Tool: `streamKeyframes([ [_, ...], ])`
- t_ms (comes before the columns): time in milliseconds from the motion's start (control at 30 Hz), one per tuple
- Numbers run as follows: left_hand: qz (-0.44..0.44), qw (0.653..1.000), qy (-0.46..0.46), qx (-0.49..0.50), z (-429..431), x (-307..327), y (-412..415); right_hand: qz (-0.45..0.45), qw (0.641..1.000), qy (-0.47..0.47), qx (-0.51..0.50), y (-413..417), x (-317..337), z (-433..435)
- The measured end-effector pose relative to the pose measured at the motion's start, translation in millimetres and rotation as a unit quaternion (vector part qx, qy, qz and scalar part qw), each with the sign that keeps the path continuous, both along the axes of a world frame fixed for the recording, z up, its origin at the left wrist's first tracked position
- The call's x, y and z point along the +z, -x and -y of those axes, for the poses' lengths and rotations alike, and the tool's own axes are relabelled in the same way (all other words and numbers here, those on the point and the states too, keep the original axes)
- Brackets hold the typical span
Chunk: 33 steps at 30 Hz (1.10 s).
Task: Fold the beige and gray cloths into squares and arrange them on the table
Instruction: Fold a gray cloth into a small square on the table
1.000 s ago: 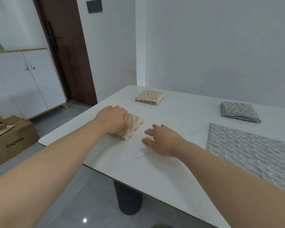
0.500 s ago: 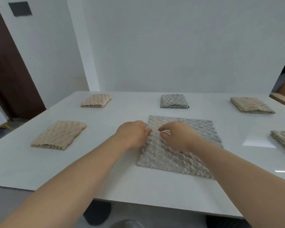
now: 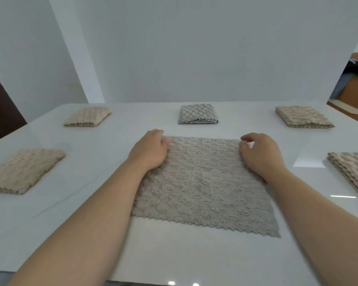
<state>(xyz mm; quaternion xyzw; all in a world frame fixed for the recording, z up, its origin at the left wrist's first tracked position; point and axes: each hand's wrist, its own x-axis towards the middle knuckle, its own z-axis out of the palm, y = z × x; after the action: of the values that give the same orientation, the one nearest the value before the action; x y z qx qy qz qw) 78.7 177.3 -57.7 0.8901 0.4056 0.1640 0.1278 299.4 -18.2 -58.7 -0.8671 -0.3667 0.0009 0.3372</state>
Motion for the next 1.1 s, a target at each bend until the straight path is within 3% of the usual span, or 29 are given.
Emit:
streamKeyframes([
  [167,0.01,0.999,0.029,0.027,-10.1,-12.0,6.1,-0.01,0.999,0.021,-0.025,-13.4,-13.1,-11.2],
  [567,-0.024,1.0,-0.016,0.002,-7.5,-14.7,-2.2,0.058,0.987,0.144,-0.043,-11.1,-12.6,-15.7],
  [1100,0.142,0.989,-0.034,-0.015,-1.7,-7.6,0.3,0.046,0.998,-0.041,0.019,-7.4,-4.6,-11.2],
])
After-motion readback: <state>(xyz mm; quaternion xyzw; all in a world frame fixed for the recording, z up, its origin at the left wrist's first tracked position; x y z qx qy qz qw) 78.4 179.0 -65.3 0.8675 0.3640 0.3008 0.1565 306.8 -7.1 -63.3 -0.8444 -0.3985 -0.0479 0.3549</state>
